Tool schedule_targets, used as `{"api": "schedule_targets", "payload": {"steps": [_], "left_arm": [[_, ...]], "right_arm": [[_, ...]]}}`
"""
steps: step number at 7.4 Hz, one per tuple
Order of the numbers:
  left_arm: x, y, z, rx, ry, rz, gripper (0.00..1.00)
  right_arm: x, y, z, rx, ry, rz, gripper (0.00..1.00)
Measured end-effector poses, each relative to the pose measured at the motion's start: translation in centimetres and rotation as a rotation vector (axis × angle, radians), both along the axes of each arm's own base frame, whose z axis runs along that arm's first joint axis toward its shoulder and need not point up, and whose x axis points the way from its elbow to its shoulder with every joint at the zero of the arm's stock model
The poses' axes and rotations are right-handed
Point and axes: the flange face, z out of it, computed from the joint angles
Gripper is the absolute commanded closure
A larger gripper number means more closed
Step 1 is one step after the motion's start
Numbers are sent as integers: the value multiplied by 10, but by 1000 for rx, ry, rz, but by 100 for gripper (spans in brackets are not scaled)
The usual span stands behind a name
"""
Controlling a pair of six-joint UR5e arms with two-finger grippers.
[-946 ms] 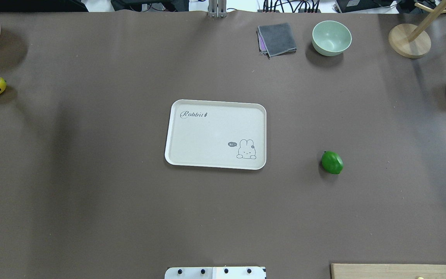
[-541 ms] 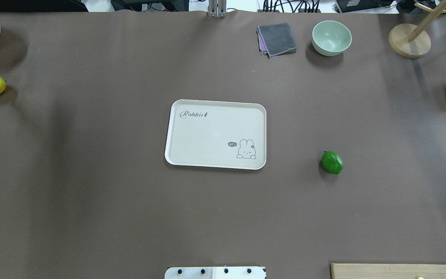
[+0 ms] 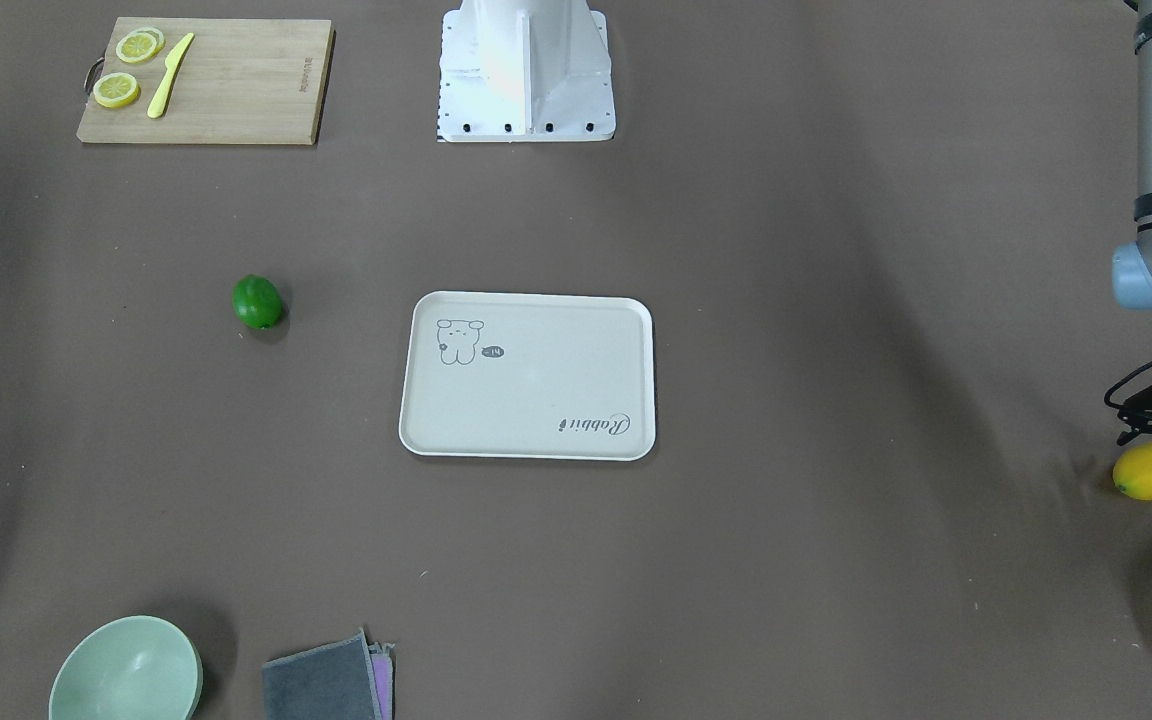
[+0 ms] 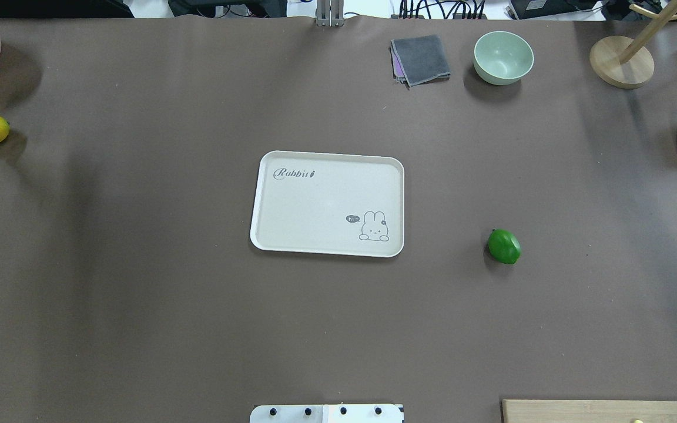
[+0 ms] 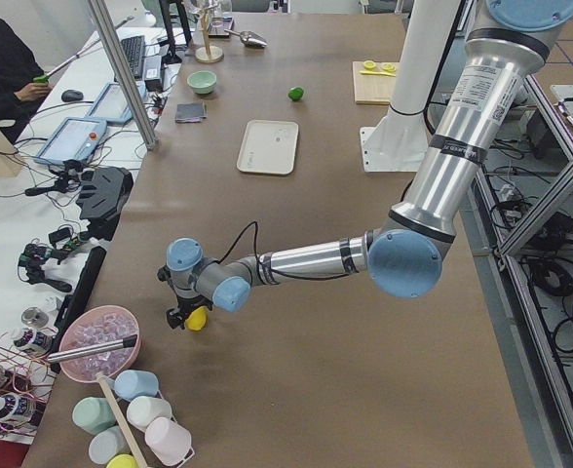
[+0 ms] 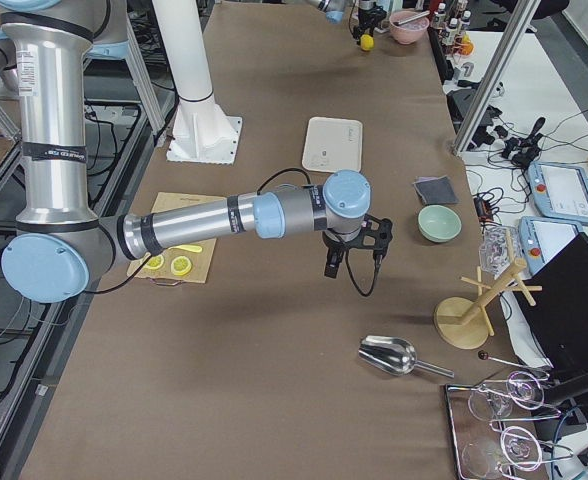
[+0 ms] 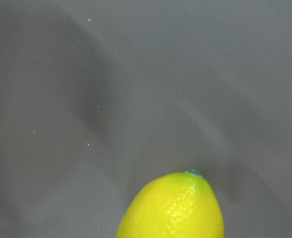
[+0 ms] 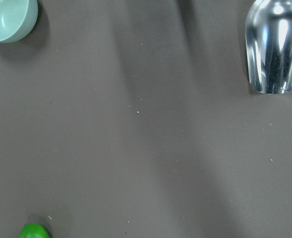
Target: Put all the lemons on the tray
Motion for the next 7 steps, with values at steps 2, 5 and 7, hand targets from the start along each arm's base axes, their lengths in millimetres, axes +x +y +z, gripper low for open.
{"api": "schedule_targets", "payload": {"steps": [2, 5, 7], "left_arm": [[3, -3, -6, -26, 25, -48, 100], [-1, -8, -30, -53, 108, -69, 100], [-16, -21, -88, -99, 150, -104, 100]], "right_arm": [[-2, -4, -5, 7, -1, -2, 0], [-20, -18, -28, -2, -10, -1, 0], [-56, -31, -56, 14, 4, -33, 0]]}}
